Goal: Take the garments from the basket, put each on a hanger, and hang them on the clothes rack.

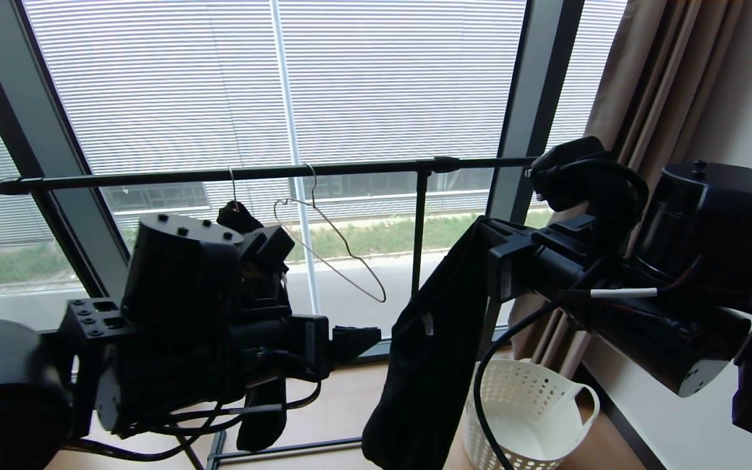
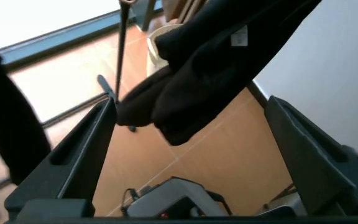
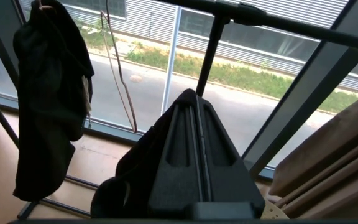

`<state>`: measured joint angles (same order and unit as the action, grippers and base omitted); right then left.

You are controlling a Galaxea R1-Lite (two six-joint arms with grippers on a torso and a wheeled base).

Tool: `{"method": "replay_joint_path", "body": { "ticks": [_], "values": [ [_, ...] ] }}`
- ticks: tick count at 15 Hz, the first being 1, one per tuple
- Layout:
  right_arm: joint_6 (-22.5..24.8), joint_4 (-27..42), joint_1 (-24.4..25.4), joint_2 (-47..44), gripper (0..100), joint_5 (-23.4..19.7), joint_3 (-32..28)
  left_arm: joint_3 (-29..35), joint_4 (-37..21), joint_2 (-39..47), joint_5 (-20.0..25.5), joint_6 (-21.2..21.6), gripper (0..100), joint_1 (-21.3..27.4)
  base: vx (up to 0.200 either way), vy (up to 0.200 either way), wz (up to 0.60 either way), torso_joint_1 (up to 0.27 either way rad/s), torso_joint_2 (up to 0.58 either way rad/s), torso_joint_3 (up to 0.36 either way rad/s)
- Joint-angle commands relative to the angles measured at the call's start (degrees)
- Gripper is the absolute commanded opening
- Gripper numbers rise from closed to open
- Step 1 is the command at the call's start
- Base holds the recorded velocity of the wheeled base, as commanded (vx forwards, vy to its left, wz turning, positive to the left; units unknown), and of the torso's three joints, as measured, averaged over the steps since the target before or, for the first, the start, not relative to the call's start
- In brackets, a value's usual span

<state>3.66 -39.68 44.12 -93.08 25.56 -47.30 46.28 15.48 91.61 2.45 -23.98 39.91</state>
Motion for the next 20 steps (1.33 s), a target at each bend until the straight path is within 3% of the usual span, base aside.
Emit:
{"method": "replay_joint_path", "body": {
  "ticks": [1,2,4,9,20],
  "values": [
    [0.03,0.22,1.85,0.17,0,2.39,-0.78,3.21,-0.10,6.12,0.19,-1.42,100,1.40,0.000,0.000,0.00,0.000,0.00,0.000],
    [0.12,0.22,2.73,-0.09,0,5.29,-1.13,3.56,-0.10,7.35,0.19,-1.69,100,2.54,0.000,0.000,0.00,0.000,0.00,0.000],
    [0.21,0.31,3.17,-0.53,0,6.96,-1.66,4.53,-0.10,8.93,0.10,-2.74,100,3.95,0.000,0.000,0.00,0.000,0.00,0.000],
    [0.12,-0.05,5.01,-2.29,0,7.04,-2.53,11.56,-1.07,16.05,-0.08,-5.55,100,5.44,0.000,0.000,0.00,0.000,0.00,0.000],
    [0.03,-0.22,5.72,-2.46,0,6.96,-2.89,12.79,-0.98,22.56,-3.42,-7.66,100,4.47,0.000,0.000,0.00,0.000,0.00,0.000]
  ]
}}
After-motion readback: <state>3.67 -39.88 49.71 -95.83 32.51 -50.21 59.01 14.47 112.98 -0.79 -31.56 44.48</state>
